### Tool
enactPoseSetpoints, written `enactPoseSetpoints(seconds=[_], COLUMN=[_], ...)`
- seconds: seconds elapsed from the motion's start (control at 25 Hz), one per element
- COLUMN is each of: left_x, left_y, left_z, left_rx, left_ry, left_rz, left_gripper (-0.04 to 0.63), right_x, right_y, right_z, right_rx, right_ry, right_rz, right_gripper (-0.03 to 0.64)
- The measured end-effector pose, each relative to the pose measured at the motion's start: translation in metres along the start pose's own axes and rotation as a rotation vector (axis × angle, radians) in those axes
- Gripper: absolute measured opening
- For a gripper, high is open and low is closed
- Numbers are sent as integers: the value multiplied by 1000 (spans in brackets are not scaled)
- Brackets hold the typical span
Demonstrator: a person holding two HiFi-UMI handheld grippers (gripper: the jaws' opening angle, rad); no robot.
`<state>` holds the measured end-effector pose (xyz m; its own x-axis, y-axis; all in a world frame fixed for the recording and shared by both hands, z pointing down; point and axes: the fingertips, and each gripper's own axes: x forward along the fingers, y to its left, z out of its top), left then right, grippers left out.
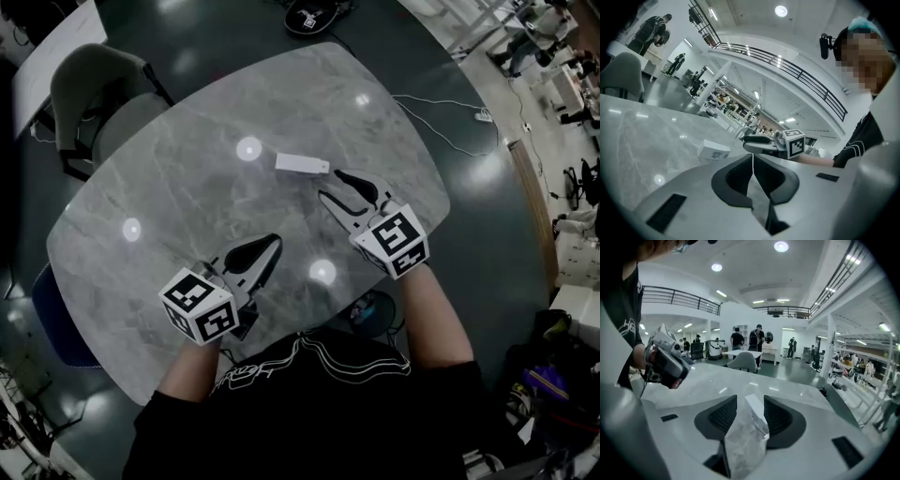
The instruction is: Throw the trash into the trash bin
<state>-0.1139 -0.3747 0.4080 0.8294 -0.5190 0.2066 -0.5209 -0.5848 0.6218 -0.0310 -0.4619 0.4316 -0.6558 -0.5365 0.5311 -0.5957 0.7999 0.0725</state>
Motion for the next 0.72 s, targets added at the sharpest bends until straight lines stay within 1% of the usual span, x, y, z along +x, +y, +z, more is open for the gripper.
enactPoseSetpoints(seconds=[0.04, 0.12, 0.2, 0.28, 0.4, 0.52, 0.72], left_x=[-1, -2, -4, -3, 3, 6, 10], left_y=[4, 13, 23, 34, 42, 45, 50], left_z=[-2, -8, -13, -18, -21, -27, -32], left_rx=[-10, -25, -33, -42, -78, -79, -72], left_ry=[5, 14, 24, 29, 20, 37, 61], left_rz=[4, 12, 28, 44, 48, 49, 44], left_gripper=[15, 15, 15, 14, 14, 15, 15], right_x=[10, 29, 43, 56, 72, 86, 99], right_y=[-3, -9, -17, -27, -38, -39, -32], right_z=[-7, -20, -32, -42, -57, -66, -74], right_rx=[-12, -33, -73, -121, -180, -183, -194], right_ry=[26, 82, 124, 160, 211, 230, 228], right_rz=[5, 18, 11, 2, -3, 21, 52], right_gripper=[188, 241, 265, 275, 278, 278, 276])
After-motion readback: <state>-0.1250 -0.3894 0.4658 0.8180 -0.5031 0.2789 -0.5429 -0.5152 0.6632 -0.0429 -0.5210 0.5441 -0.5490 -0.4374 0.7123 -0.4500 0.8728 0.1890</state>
